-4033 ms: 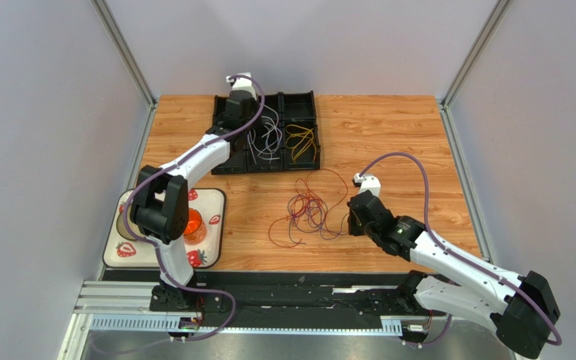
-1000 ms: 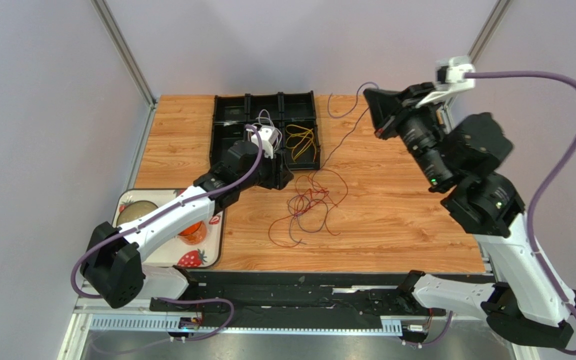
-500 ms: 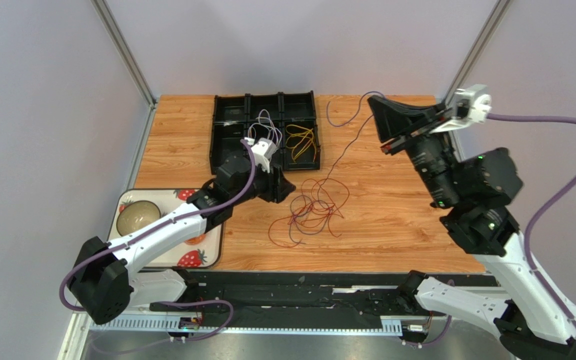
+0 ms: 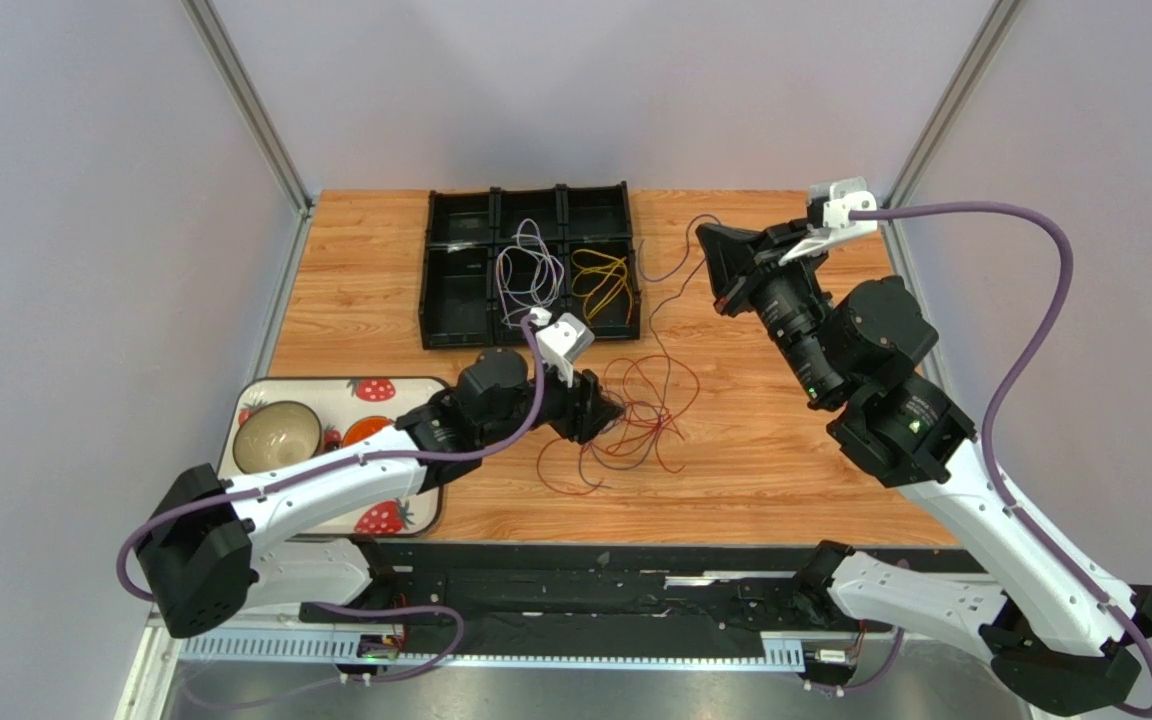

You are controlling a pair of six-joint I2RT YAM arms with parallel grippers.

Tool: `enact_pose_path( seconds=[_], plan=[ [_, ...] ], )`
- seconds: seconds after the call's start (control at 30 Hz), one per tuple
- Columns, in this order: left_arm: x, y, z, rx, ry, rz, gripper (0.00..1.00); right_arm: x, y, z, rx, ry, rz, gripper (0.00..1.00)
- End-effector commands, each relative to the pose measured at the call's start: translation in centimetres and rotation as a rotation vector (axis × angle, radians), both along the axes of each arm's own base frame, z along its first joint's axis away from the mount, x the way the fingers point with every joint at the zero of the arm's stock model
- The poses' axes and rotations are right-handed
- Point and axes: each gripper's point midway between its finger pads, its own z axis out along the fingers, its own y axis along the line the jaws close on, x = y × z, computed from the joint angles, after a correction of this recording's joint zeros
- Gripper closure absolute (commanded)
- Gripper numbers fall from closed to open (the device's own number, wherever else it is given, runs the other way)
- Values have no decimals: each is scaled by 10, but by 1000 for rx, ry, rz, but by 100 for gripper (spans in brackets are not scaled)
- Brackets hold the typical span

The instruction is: Untangle the cables

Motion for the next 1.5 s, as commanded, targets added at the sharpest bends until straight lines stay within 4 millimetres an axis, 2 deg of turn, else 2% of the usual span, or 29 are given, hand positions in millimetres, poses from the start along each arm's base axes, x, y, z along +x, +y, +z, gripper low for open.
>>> enact_pose_path(
  seconds=[0.0, 0.17, 0.5, 0.53, 0.73, 0.8, 0.87, 0.93, 1.27, 1.37, 1.47],
  plan=[
    [21, -11, 30, -47, -118, 48, 41, -5, -8, 10, 44, -5, -16, 100],
    [30, -29, 29, -51, -128, 22, 41, -9, -11, 11, 56, -3, -7, 100],
    [52, -59, 45, -118, -182, 21, 41, -16, -15, 16, 66, -5, 5, 100],
    [54, -61, 41, -112, -180, 21, 42, -17, -15, 17, 66, -7, 6, 100],
    [64, -78, 49, -148, -190, 15, 48, -19, -19, 17, 60, -8, -1, 100],
    [72, -77, 49, -150, -195, 58, 53, -19, -21, 18, 63, -11, -3, 100],
    [78, -75, 50, -155, -202, 90, 73, -22, -22, 20, 66, -11, -1, 100],
    [82, -75, 52, -157, -203, 106, 100, -23, -23, 20, 64, -12, 2, 100],
    [83, -60, 79, -174, -269, 155, 100, -24, -26, 13, 67, 4, -8, 100],
    [92, -45, 98, -137, -300, 233, 100, -24, -26, 14, 69, 3, -5, 100],
    [97, -25, 136, -115, -392, 300, 100, -25, -26, 17, 76, 2, -2, 100]
  ],
)
